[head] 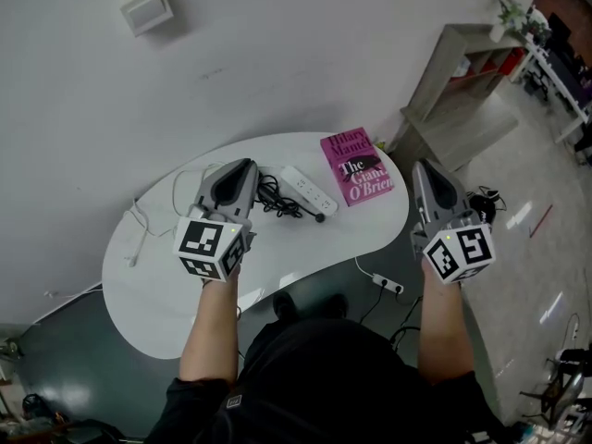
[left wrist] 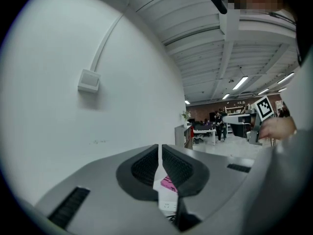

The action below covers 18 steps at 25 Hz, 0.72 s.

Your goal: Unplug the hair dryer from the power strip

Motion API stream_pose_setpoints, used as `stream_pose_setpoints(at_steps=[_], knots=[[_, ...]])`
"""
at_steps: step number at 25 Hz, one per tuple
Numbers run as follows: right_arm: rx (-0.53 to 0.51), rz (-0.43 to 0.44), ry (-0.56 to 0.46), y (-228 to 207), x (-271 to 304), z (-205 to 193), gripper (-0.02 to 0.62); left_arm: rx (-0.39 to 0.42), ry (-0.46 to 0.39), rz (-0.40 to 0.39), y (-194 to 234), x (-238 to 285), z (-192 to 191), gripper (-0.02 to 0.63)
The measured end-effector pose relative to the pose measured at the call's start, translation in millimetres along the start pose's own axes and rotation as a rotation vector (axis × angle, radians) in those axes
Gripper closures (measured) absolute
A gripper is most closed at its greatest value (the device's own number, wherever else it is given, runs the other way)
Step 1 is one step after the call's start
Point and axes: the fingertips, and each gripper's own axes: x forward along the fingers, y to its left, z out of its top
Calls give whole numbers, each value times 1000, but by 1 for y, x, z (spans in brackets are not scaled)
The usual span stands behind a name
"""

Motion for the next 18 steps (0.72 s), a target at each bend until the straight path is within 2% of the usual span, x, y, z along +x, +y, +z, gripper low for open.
stream_pose_setpoints(at_steps=[6,18], knots=[[17,12,0,2,6,-4,561,-6,9,13,8,-2,-3,574],[22,44,21,25,20,-12,561,-3,12,-17,6,0,-5,575]])
